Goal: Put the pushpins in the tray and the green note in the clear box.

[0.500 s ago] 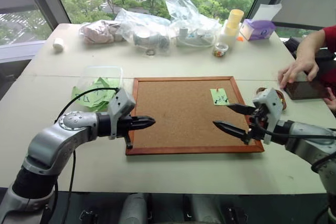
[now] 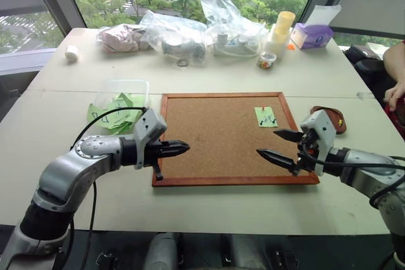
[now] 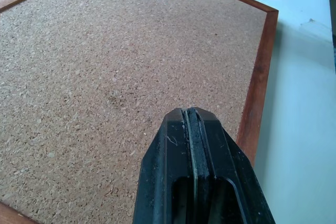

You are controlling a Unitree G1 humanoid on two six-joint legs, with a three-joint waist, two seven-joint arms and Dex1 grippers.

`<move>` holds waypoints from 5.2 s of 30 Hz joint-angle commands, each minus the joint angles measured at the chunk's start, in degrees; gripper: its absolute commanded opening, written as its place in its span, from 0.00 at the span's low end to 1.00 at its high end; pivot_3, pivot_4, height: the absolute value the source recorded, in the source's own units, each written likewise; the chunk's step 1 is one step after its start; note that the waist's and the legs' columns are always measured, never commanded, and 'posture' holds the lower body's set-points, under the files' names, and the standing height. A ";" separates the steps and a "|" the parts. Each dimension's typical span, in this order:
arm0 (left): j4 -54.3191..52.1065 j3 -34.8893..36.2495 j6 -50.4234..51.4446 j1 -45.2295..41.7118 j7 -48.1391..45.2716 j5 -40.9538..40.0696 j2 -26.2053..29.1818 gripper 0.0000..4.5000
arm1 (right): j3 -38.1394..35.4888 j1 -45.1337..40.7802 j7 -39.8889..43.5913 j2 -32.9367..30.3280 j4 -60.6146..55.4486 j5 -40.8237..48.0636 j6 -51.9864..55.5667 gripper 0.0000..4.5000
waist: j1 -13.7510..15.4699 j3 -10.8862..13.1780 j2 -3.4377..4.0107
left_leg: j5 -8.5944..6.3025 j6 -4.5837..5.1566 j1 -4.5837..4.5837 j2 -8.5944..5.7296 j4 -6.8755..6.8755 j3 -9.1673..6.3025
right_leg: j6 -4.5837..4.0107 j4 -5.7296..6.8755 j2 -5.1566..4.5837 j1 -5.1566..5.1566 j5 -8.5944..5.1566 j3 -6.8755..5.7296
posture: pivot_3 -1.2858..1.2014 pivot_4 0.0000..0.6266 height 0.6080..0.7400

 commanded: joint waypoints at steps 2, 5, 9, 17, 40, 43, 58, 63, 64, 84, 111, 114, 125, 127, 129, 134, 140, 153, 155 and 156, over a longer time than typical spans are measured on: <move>-0.59 0.65 -1.40 -2.30 0.34 0.32 -0.55 0.01 | -0.38 -1.22 -1.64 1.02 -0.38 -0.48 -0.71 1.00 | -0.02 0.00 0.00 | 0.00 0.00 0.00 0.00 0.00 0.00 | 0.00 0.00 0.00 0.00 0.00 0.00 | 0.52 0.24 0.96; 0.84 0.89 -1.56 -5.03 1.84 -0.09 -3.31 0.01 | -0.06 -2.26 -2.91 1.99 0.32 -1.02 -1.02 1.00 | 0.00 0.00 0.00 | 0.00 -0.01 0.00 0.00 0.00 0.00 | 0.01 0.00 0.01 0.00 0.00 0.00 | 0.52 0.24 0.96; 4.07 -0.37 -1.67 -9.35 4.31 0.91 -8.06 0.01 | 2.76 -6.07 -6.53 4.84 5.43 -7.58 -7.06 1.00 | 0.05 -0.01 -0.02 | 0.00 0.00 -0.02 -0.05 0.05 0.00 | 0.01 -0.01 0.00 0.01 0.00 0.01 | 0.52 0.24 0.96; 19.73 -11.37 -10.61 -14.25 3.54 14.26 -11.86 0.01 | 7.59 -22.48 -15.45 13.44 27.33 -18.10 -11.60 1.00 | -0.20 -0.01 0.05 | 0.04 -0.06 0.03 -0.12 0.01 0.09 | 0.02 0.04 0.12 -0.03 0.01 0.05 | 0.52 0.24 0.96; 20.40 -15.08 -10.31 -12.02 1.87 23.12 -12.24 0.00 | 9.67 -36.60 -11.57 19.68 57.16 -26.38 -20.91 0.49 | -0.18 0.00 0.12 | 0.04 -0.07 -0.04 0.03 0.01 0.16 | 0.02 0.12 0.04 -0.12 0.01 0.03 | 0.52 0.24 0.96; 20.50 -14.88 -10.30 -11.96 2.02 23.26 -12.27 0.00 | 9.17 -36.53 -11.31 19.94 57.32 -26.49 -21.33 0.18 | -0.28 0.00 0.12 | 0.04 -0.07 -0.01 0.04 0.01 0.16 | 0.02 0.15 0.04 -0.12 0.01 0.04 | 0.52 0.24 0.96; 21.29 -15.69 -10.27 -12.00 1.23 23.63 -12.52 0.00 | 2.95 -33.63 -14.48 21.20 49.39 -24.01 -25.29 0.02 | -0.25 0.04 0.20 | 0.05 -0.08 0.00 0.03 0.02 0.17 | 0.02 0.21 0.02 -0.13 0.01 0.04 | 0.52 0.24 0.96; 21.40 -16.20 -10.33 -12.01 0.55 23.71 -12.75 0.00 | 1.22 -33.68 -15.82 21.98 49.32 -22.55 -24.42 0.02 | -0.19 0.04 0.22 | 0.05 -0.08 0.00 0.02 0.02 0.17 | 0.02 0.21 0.01 -0.13 0.01 0.04 | 0.52 0.24 0.96; 21.46 -16.26 -10.31 -12.03 0.44 23.74 -12.78 0.00 | 1.05 -33.69 -16.00 22.08 49.36 -22.29 -24.24 0.02 | -0.20 0.04 0.23 | 0.05 -0.08 0.00 0.02 0.02 0.17 | 0.03 0.21 0.01 -0.13 0.01 0.04 | 0.52 0.24 0.96; 24.25 -21.36 -11.75 -11.86 -3.89 30.83 -4.62 0.00 | 5.66 -27.30 -14.76 21.45 42.23 -25.48 -23.58 0.02 | -1.89 -0.15 0.51 | 0.07 -0.12 0.18 0.21 -0.02 0.25 | 0.01 0.26 0.27 -0.09 0.00 0.17 | 0.52 0.24 0.96; 23.47 -20.11 -12.63 -11.24 -4.55 29.97 -6.54 0.00 | -4.63 -30.99 -17.16 29.12 44.11 -10.27 -15.18 0.02 | -1.93 -0.15 0.52 | 0.10 -0.17 0.29 0.27 -0.02 0.31 | -0.01 0.44 0.32 -0.08 0.00 0.30 | 0.52 0.24 0.96; 23.41 -20.04 -12.60 -11.19 -4.58 29.98 -6.63 0.00 | -2.91 -30.35 -16.73 28.52 44.45 -12.24 -16.81 0.02 | -1.93 -0.15 0.53 | 0.10 -0.17 0.31 0.27 -0.03 0.30 | -0.01 0.44 0.35 -0.08 -0.01 0.31 | 0.52 0.24 0.96; 23.57 -20.21 -12.77 -11.40 -4.71 30.13 -6.95 0.00 | -8.87 -33.04 -19.94 29.12 46.02 -6.65 -14.73 0.02 | -1.90 -0.15 0.53 | 0.10 -0.17 0.31 0.28 -0.02 0.30 | -0.01 0.45 0.34 -0.08 -0.01 0.32 | 0.52 0.24 0.96; 23.63 -20.25 -12.85 -11.43 -4.79 30.17 -6.96 0.00 | -8.50 -32.74 -19.78 28.84 45.90 -7.12 -15.07 0.02 | -1.86 -0.15 0.53 | 0.10 -0.17 0.31 0.28 -0.03 0.30 | -0.01 0.45 0.34 -0.08 -0.01 0.32 | 0.52 0.24 0.96; 23.63 -20.23 -12.86 -11.44 -4.83 30.20 -6.94 0.00 | -8.19 -32.22 -19.95 28.47 45.40 -7.96 -15.94 0.02 | -1.86 -0.15 0.53 | 0.10 -0.17 0.31 0.27 -0.02 0.31 | -0.01 0.44 0.33 -0.08 -0.01 0.32 | 0.52 0.24 0.96; 22.84 -19.58 -12.85 -10.98 -4.73 30.22 -6.18 0.00 | -8.60 -27.55 -25.29 21.22 40.15 -17.61 -23.25 0.02 | -1.69 -0.15 0.54 | 0.10 -0.17 0.29 0.27 -0.03 0.30 | -0.02 0.44 0.32 -0.08 -0.01 0.32 | 0.52 0.24 0.96; 23.29 -19.33 -14.99 -11.40 -5.65 31.50 -4.30 0.00 | -9.89 -21.79 -30.98 15.75 37.44 -22.85 -21.87 0.02 | -2.28 -0.18 0.63 | 0.10 -0.17 0.34 0.24 -0.06 0.37 | -0.01 0.38 0.30 -0.08 -0.01 0.38 | 0.52 0.24 0.96; 26.99 -19.47 -17.99 -12.99 -7.10 32.79 -5.50 0.00 | -9.55 -26.73 -27.57 16.92 50.66 -20.91 -19.55 0.02 | -1.97 -0.17 0.63 | 0.19 -0.34 0.94 0.30 -0.31 0.38 | -0.11 0.42 0.46 0.36 -0.04 0.50 | 0.52 0.24 0.96; 26.67 -19.41 -17.69 -12.89 -6.98 32.77 -5.70 0.00 | -9.53 -27.52 -27.51 16.90 52.90 -21.40 -20.84 0.15 | -1.92 -0.17 0.63 | 0.19 -0.33 0.94 0.29 -0.31 0.39 | -0.11 0.42 0.45 0.36 -0.04 0.50 | 0.52 0.24 0.96; 26.54 -19.32 -17.59 -12.84 -6.95 32.78 -5.76 0.00 | -9.43 -27.84 -27.44 16.79 53.94 -21.61 -21.52 0.21 | -1.91 -0.17 0.63 | 0.19 -0.33 0.93 0.29 -0.31 0.38 | -0.11 0.42 0.43 0.36 -0.04 0.50 | 0.52 0.24 0.96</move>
